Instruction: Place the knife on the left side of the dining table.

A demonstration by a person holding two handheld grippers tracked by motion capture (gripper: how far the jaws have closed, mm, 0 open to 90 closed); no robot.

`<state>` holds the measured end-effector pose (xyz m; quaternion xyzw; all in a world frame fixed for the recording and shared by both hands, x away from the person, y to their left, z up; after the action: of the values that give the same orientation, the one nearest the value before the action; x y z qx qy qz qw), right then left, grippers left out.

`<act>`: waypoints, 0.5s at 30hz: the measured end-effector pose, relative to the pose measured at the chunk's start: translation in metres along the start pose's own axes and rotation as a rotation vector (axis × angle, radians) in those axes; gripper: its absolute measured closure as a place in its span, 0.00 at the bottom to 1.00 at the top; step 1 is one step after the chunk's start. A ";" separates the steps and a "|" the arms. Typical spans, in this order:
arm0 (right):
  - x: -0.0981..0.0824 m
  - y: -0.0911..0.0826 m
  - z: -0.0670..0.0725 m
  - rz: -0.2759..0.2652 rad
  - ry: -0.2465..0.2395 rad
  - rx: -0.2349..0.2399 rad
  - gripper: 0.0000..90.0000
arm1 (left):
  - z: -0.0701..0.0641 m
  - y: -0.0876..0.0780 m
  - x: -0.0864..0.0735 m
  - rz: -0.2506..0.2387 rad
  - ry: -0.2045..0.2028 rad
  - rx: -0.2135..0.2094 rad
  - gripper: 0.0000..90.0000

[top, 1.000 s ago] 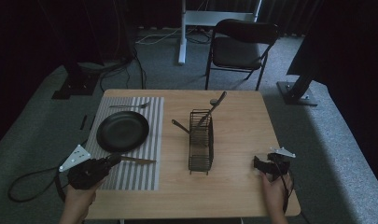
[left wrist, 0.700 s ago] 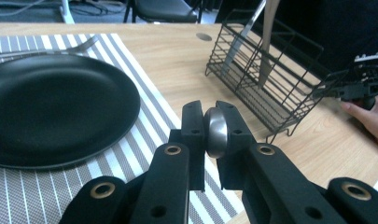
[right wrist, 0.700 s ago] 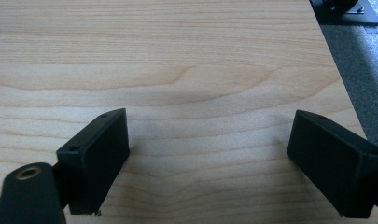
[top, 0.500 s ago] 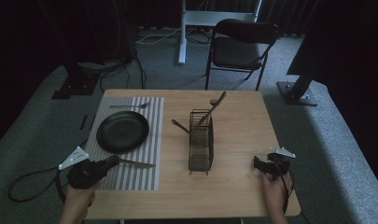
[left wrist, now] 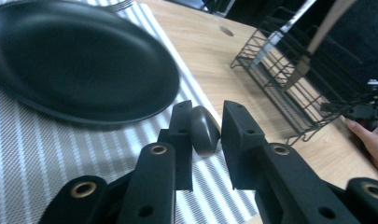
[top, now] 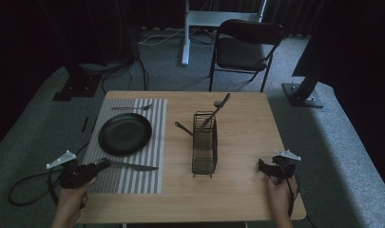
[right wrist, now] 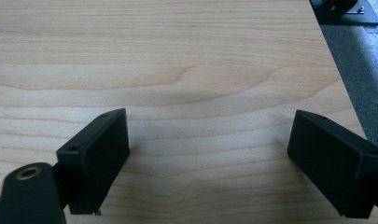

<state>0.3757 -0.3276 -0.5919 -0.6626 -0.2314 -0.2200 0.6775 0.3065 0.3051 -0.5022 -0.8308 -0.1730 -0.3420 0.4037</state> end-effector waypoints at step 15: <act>0.000 0.000 0.000 0.000 0.000 0.000 0.13 | 0.053 0.020 -0.030 0.063 -0.063 0.002 0.72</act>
<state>0.3757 -0.3276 -0.5919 -0.6626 -0.2314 -0.2199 0.6775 0.3196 0.3340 -0.5575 -0.8458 -0.1596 -0.3027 0.4094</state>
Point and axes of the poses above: each handheld gripper's, and its own axes: y roughly forward along the jaws, x roughly out of its top, z roughly to its left, the point moved 6 cm from there along y, roughly forward along the jaws, and after that the axes turned 9 degrees about z, right-handed, at the moved point
